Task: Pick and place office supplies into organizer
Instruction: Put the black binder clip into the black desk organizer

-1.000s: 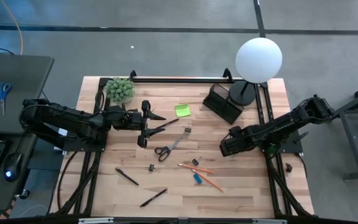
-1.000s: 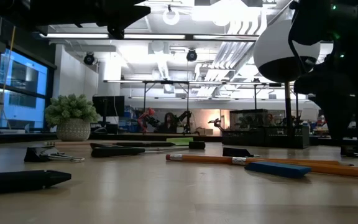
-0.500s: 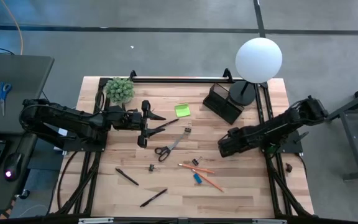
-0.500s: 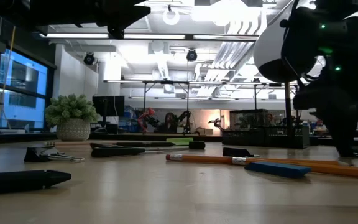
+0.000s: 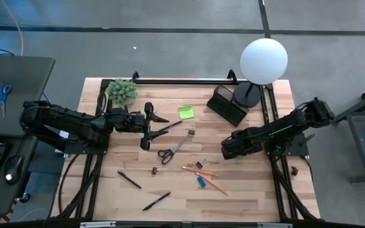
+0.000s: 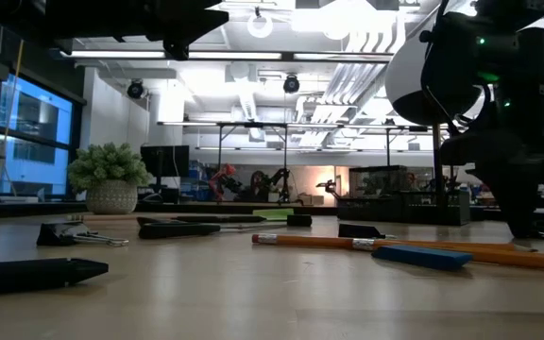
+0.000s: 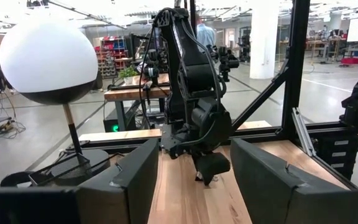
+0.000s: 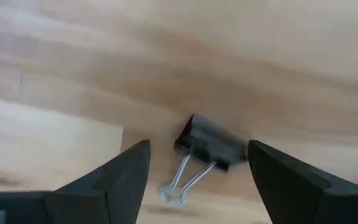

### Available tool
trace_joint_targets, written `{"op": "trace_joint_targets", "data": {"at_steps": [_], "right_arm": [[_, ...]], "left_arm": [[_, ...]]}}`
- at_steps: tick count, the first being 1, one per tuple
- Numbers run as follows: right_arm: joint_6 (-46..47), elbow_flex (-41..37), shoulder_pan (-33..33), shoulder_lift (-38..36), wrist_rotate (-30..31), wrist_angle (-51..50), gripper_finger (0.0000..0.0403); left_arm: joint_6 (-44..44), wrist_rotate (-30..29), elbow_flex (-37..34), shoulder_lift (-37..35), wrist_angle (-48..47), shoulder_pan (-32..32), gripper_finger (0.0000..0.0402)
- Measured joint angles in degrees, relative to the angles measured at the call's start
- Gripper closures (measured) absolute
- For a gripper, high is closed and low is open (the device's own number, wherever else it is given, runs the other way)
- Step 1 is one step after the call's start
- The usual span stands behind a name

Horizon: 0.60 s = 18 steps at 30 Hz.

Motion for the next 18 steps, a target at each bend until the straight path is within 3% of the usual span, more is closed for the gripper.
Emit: {"op": "trace_joint_targets", "data": {"at_steps": [18], "right_arm": [[0.03,0.03,-1.67,0.00,3.13,-0.24,0.0232]], "left_arm": [[0.11,0.00,0.00,0.00,0.00,0.00,0.0213]]}}
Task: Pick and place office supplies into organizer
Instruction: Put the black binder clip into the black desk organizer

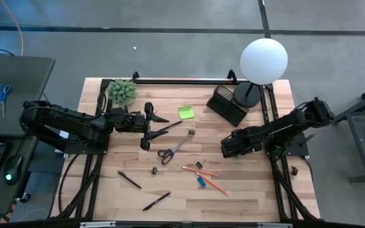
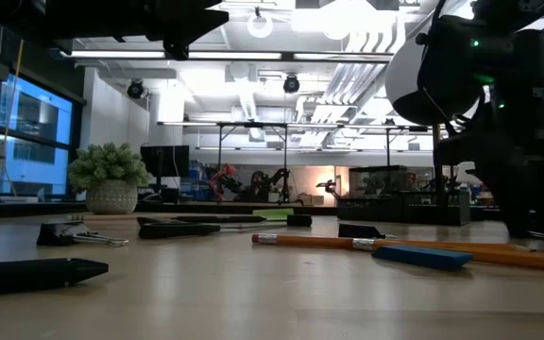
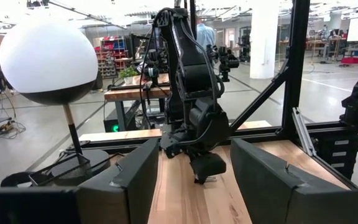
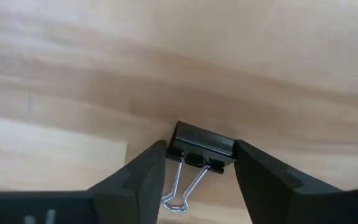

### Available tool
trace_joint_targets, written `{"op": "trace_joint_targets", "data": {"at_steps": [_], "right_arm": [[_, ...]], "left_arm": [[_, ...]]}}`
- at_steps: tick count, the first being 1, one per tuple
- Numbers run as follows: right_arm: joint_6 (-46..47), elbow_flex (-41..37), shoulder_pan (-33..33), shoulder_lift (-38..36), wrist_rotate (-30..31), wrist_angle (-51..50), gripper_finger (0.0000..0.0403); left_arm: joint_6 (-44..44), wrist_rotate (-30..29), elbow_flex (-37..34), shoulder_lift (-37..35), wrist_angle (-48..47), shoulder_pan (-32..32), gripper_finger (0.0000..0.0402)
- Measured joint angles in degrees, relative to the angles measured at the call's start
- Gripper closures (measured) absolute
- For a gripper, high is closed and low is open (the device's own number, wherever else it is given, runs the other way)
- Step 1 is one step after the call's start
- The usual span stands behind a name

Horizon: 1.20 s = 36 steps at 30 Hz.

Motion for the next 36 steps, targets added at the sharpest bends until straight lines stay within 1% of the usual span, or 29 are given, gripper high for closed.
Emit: {"op": "trace_joint_targets", "data": {"at_steps": [4,12,16,20,23,26,29,32,36], "right_arm": [[-0.94,0.04,-1.21,0.00,0.94,0.16,0.0243],[-4.23,0.17,-1.62,0.00,2.46,3.76,0.0246],[-6.82,2.52,-2.11,0.00,4.17,3.25,0.0246],[-11.54,6.84,-3.93,0.00,8.31,1.09,0.0246],[-18.40,10.96,-6.33,-0.01,14.20,0.00,0.0246],[-29.18,15.08,-9.62,-0.02,20.21,-0.04,0.0246],[-40.28,19.13,-13.53,-0.02,24.01,0.02,0.0246],[-50.57,22.46,-17.62,-0.02,26.20,0.07,0.0246],[-61.87,25.03,-22.94,-0.02,27.22,1.68,0.0246]], "left_arm": [[0.00,0.00,0.00,0.00,0.00,0.00,0.0213],[0.00,0.00,0.00,0.00,0.01,0.00,0.0213],[0.00,0.00,0.00,0.00,0.02,0.00,0.0213],[0.00,0.00,0.00,0.00,0.02,0.00,0.0213],[0.91,0.00,0.00,0.00,0.04,0.00,0.0213],[1.20,0.00,0.00,0.00,0.04,0.00,0.0213],[1.27,0.00,0.00,0.00,0.04,0.00,0.0213],[1.31,0.00,0.00,0.00,0.04,0.00,0.0213],[1.31,0.00,0.00,0.00,0.04,0.00,0.0213]]}}
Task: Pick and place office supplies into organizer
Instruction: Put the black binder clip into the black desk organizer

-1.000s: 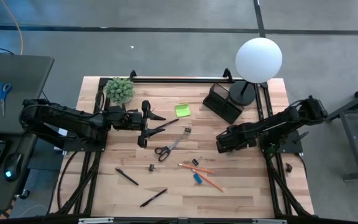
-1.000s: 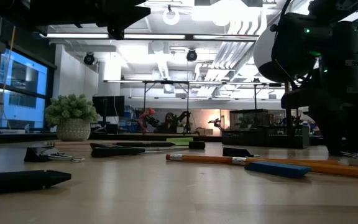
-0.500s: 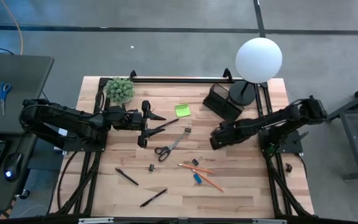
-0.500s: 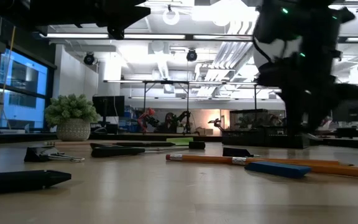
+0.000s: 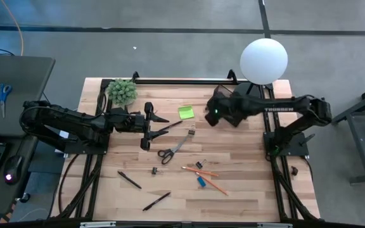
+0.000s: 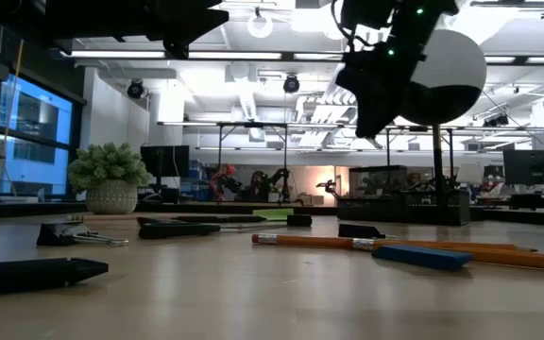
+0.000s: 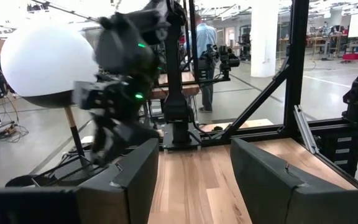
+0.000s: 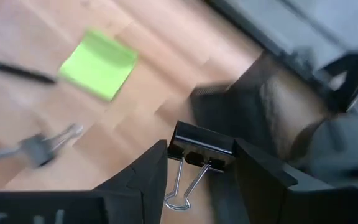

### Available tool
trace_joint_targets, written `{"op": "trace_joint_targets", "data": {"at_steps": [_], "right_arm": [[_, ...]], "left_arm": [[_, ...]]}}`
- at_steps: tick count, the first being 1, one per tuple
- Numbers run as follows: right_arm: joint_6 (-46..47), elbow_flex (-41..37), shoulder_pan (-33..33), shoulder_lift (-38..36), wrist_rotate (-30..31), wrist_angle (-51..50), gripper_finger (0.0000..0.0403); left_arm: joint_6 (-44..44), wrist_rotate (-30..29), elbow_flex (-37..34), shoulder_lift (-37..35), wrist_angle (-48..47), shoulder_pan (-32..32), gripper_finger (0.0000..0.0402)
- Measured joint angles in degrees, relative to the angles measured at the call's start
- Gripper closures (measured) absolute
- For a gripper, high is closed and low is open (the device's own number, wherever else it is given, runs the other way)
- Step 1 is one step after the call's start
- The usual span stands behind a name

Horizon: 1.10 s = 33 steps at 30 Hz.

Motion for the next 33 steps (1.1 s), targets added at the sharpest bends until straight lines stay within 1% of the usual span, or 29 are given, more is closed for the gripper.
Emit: {"op": "trace_joint_targets", "data": {"at_steps": [5,11,20,24,29,33], "right_arm": [[-13.26,0.27,-4.31,0.00,1.06,3.72,0.0245],[-18.76,0.27,-6.16,0.00,2.19,4.76,0.0245],[-20.18,0.27,-6.82,1.16,3.35,4.72,0.0245],[-20.18,0.27,-6.81,4.68,4.38,4.73,0.0245],[-20.66,0.25,-6.90,9.83,10.12,4.42,0.0244],[-20.57,0.25,-7.17,12.40,10.54,4.58,0.0244]], "left_arm": [[0.00,0.00,0.00,0.00,-0.47,0.00,0.0213],[0.00,-0.01,0.00,0.00,-0.90,0.00,0.0213],[-0.01,-0.01,0.00,0.00,-1.36,0.00,0.0213],[0.00,0.00,0.00,0.00,-1.38,0.00,0.0213],[0.00,-0.02,0.00,0.00,-2.04,0.00,0.0213],[0.34,-0.02,0.00,0.00,-2.08,0.00,0.0213]]}}
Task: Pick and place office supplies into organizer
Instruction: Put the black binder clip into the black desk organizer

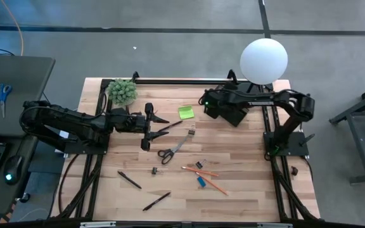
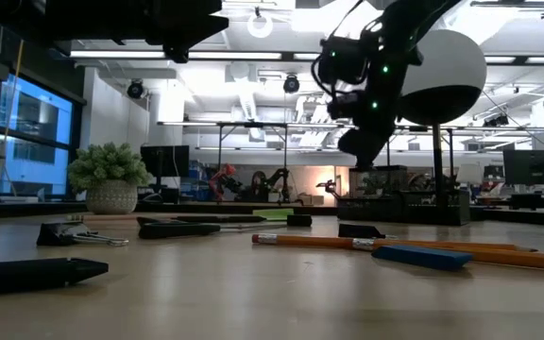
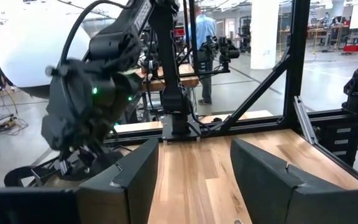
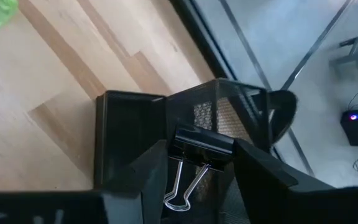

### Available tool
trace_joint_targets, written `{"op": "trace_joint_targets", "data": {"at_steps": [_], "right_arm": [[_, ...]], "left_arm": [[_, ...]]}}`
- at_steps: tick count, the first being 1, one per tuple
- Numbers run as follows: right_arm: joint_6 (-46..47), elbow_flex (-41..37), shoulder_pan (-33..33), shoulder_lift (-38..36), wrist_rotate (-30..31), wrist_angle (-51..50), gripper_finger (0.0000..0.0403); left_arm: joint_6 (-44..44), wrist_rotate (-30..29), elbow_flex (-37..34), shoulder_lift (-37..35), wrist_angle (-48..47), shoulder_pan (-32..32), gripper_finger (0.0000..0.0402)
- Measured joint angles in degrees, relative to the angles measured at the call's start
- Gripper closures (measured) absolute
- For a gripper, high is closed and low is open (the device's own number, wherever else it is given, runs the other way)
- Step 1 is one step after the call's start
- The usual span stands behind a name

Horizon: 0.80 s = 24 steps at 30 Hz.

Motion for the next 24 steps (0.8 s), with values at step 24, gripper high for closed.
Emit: {"op": "trace_joint_targets", "data": {"at_steps": [24], "right_arm": [[1.90,0.00,0.05,1.57,-2.17,0.20,0.0159]], "left_arm": [[0.71,0.00,0.00,0.00,-0.13,0.00,0.0213]]}}
